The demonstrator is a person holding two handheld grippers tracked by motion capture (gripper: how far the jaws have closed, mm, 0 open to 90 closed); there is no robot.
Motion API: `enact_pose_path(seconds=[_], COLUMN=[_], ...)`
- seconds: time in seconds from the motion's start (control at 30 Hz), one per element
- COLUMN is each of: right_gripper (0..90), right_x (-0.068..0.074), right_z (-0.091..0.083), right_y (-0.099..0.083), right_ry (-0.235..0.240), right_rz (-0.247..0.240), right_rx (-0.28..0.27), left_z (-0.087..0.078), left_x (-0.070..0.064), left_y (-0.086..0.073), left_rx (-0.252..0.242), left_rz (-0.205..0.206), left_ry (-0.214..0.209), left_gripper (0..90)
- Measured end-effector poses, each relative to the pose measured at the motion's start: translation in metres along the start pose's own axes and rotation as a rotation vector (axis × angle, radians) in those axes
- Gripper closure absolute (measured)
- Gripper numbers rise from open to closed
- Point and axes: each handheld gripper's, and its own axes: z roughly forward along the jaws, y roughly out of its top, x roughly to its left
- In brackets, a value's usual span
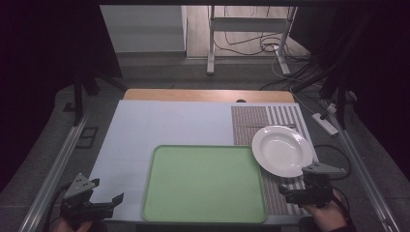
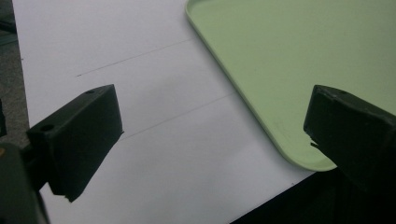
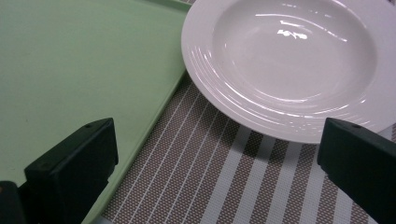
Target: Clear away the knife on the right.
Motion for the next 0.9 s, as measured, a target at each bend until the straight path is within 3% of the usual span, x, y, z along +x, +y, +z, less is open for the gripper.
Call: enact_pose_path(seconds=[0.67,0.9], right_gripper=[0.0,0.0], right_x=[0.0022,0.0031], right_z=[0.0014,0.0041], right_y=[0.0006,0.0018], right_ry=[0.001,0.013], right_rz=[-0.022,-0.034], right_rx=[0.015,0.044], left_z=[-0.0003,0.0001], left_x=[-0.0002,-0.0008], left_y=[-0.0002,0.0001], left_rx=[-0.001,-0.002], left_rz=[0.001,0.003], left_ry=[0.001,0.002], left_gripper=[4.3,4.2])
